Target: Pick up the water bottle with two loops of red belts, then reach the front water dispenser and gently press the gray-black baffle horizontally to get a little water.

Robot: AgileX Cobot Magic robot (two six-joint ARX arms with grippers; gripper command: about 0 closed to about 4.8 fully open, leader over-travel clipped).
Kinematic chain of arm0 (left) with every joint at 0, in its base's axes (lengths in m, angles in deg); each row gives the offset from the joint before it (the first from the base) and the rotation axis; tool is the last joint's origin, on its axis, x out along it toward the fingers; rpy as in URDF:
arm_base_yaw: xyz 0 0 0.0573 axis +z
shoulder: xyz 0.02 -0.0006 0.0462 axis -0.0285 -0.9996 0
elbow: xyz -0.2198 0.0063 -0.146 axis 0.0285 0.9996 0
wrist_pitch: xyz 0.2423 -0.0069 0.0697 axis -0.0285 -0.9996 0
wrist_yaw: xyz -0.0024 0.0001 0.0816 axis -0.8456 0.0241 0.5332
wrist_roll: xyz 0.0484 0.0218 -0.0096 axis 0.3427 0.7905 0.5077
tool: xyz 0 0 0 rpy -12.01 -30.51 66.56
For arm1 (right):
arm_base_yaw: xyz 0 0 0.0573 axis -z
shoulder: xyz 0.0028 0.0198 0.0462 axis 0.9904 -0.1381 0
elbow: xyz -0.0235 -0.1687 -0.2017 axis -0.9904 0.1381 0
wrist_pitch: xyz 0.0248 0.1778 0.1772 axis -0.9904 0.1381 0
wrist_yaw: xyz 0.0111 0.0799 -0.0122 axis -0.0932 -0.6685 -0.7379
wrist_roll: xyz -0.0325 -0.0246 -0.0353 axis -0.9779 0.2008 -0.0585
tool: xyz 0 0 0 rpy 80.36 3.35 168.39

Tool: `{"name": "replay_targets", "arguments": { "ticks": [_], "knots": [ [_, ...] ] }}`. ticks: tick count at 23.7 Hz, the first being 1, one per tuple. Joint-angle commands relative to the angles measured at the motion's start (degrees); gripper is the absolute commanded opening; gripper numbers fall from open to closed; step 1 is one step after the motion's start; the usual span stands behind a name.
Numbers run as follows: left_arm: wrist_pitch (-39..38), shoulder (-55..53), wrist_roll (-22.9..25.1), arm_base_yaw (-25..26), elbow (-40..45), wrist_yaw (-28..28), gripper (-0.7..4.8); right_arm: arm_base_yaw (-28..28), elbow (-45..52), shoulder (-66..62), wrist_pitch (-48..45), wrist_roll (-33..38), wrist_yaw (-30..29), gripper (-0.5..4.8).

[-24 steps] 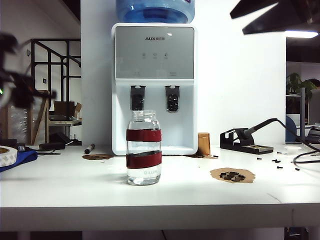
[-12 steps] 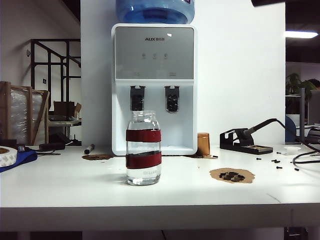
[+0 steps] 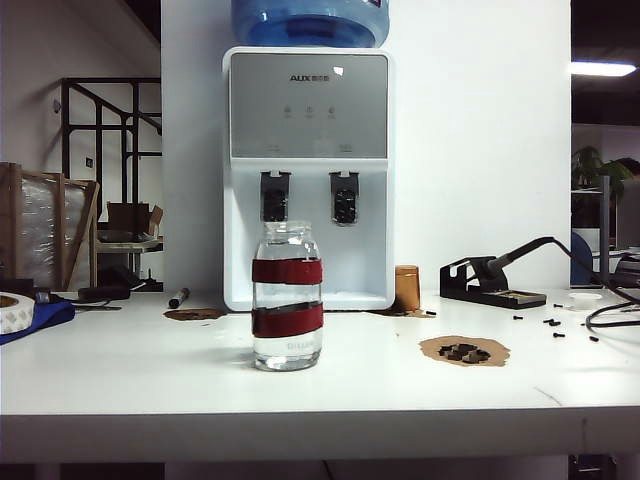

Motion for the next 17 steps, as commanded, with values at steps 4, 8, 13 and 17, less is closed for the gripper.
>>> {"name": "replay_targets", "arguments": {
  "ticks": [4, 8, 13, 17],
  "knots": [
    [-11.19, 11.3, 1.16, -0.02, 1.64, -0.31, -0.04, -0.02, 6.64, 13.66, -0.52, 4.46, -0.68, -0.04],
    [-16.55, 18.36, 1.16, 0.0, 1.64, -0.35, -0.04, -0.04, 10.23, 18.75, 4.48, 4.44, -8.13, -0.04],
    [-22.16, 22.64, 1.05, 3.74, 1.64, -2.25, -0.04, -0.02, 12.59, 21.11, 3.04, 5.05, -9.86, -0.04],
    [-23.39, 22.64, 0.44, 12.33, 1.64, -8.66, -0.04, -0.02, 12.72, 21.11, 3.23, 5.27, -9.18, -0.04]
  ]
}}
